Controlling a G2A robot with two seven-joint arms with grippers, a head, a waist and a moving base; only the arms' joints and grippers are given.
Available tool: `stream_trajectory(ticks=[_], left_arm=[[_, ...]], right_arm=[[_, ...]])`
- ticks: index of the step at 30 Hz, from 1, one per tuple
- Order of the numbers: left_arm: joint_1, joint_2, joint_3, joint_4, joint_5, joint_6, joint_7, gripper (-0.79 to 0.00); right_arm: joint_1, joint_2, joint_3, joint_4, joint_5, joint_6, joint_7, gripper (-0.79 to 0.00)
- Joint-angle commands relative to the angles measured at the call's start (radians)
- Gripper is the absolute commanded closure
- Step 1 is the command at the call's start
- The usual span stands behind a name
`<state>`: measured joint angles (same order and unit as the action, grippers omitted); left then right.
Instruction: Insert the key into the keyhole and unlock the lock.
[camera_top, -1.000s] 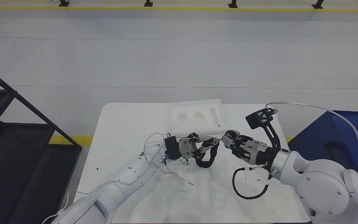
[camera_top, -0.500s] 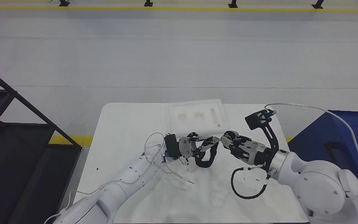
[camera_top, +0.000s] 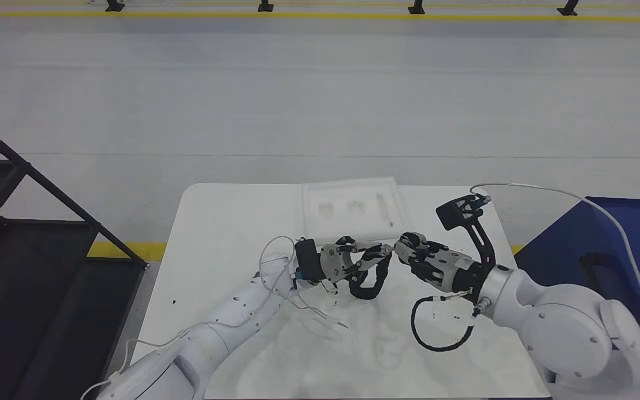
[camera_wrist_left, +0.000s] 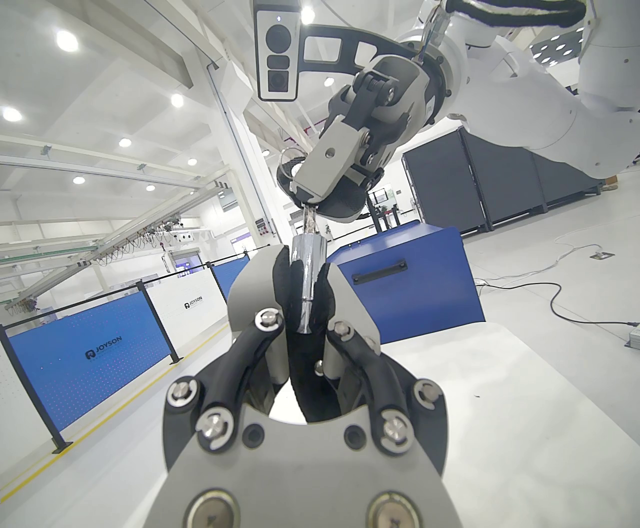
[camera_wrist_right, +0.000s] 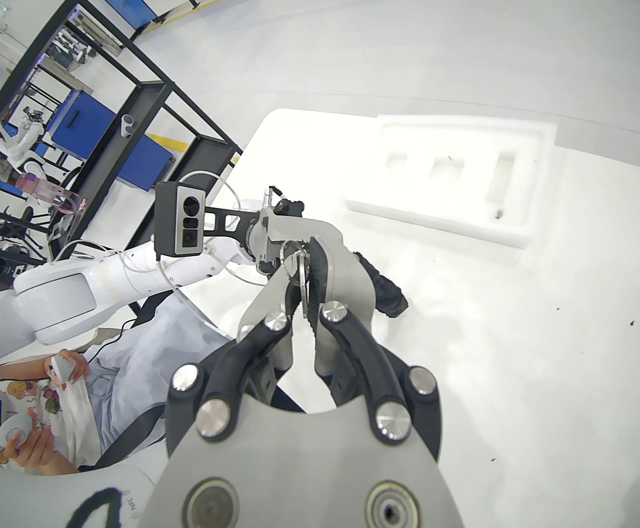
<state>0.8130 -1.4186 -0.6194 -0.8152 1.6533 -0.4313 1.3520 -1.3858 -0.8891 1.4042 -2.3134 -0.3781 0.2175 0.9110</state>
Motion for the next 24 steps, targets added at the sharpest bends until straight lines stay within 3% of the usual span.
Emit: stream_trajectory(ticks=[1, 24], left_arm=[[0.0, 0.0, -0.001, 0.001, 0.002, 0.0, 0.001, 0.0], [0.001, -0.004, -0.01, -0.007, 0.043, 0.002, -0.028, 0.0]], right_arm=[[0.004, -0.001, -0.005, 0.001, -0.003, -0.001, 0.003, 0.0], [0.074, -0.007, -0.076, 0.02, -0.089, 0.049, 0.087, 0.0]])
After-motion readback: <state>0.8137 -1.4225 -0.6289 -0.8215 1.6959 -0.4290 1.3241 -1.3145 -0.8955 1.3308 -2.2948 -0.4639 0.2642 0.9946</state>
